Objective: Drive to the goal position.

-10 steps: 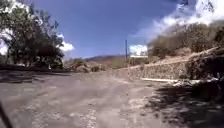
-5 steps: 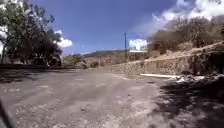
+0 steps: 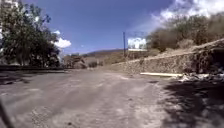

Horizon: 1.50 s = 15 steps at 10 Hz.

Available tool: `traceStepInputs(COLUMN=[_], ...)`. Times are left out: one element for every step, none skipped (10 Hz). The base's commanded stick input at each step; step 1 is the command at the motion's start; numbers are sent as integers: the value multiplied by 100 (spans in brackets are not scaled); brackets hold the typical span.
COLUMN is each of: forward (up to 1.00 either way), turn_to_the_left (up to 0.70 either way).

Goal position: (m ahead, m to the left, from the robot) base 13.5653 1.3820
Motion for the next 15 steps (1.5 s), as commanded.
traceStepInputs(forward=[70,70,70,70,70,70,70,70,70,70,70,70,70,70,70], turn_to_the_left=[0,0,0,0,0,0,0,0,0,0,0,0,0,0,0])
